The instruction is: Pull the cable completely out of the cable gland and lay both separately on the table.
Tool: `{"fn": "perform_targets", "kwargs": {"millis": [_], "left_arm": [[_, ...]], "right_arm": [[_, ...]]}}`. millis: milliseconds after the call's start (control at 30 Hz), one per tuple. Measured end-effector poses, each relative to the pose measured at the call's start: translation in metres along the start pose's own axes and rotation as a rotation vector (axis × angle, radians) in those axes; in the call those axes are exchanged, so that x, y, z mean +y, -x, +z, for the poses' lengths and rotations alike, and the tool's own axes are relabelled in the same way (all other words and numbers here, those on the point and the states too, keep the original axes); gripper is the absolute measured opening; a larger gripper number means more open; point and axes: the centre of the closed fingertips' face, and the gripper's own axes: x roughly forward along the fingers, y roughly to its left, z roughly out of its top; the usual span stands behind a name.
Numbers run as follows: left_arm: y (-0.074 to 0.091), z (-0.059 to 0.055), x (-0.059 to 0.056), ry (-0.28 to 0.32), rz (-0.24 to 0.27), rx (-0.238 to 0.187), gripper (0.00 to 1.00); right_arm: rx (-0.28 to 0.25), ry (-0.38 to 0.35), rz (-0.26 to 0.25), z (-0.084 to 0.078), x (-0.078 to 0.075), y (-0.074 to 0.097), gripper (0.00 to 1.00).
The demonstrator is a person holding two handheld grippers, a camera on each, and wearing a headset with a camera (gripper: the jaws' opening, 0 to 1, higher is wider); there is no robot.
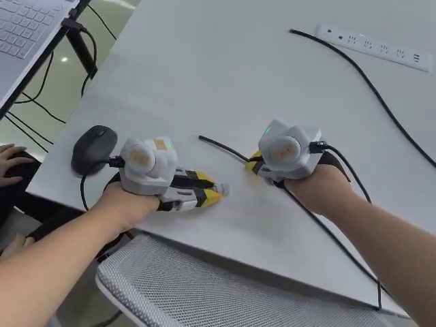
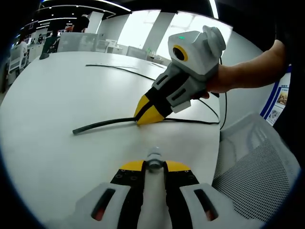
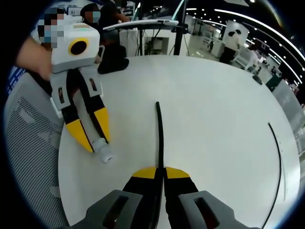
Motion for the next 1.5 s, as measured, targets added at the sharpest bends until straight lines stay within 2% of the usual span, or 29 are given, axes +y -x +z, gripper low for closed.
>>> {"fn": "perform_targets", "kwargs": {"millis": [167,400,567,667,867,1067,1100,1267,1400,1500], "left_arm": [[0.001,-0.003,-0.001,0.007,-0.001,0.009,0.16],[0.001,-0.003,-0.003,0.018,-0.001,0.01,0.18],[0.0,-0.002,-0.005,0.025,0.009,0.007,0.2],[0.002,-0.003,-0.004,0.028,0.022,0.006,0.24],[0.01,-0.001,-0.003,0.043,0.054,0.006,0.31],[0.02,0.008,-0.009,0.079,0.091,-0.001,0.42],[0.023,0.012,-0.012,0.072,0.095,-0.019,0.43],[0.032,0.021,-0.022,0.085,0.098,-0.034,0.47],[0.041,0.033,-0.032,0.092,0.095,-0.058,0.52],[0.045,0.037,-0.036,0.08,0.093,-0.064,0.54]], "right_arm": [[0.004,0.009,0.002,-0.001,0.001,0.0,0.01],[0.009,0.0,-0.014,-0.004,-0.001,0.006,0.08],[-0.005,-0.015,-0.032,-0.003,-0.005,0.016,0.11],[-0.032,-0.031,-0.037,0.001,-0.006,0.024,0.2],[-0.073,-0.065,-0.049,0.008,-0.006,0.05,0.25],[-0.119,-0.105,-0.068,0.01,-0.006,0.077,0.34],[-0.127,-0.116,-0.069,0.009,-0.008,0.082,0.35],[-0.162,-0.144,-0.077,0.009,-0.007,0.104,0.39],[-0.192,-0.182,-0.085,0.008,-0.006,0.123,0.41],[-0.212,-0.198,-0.098,0.003,-0.006,0.139,0.42]]}}
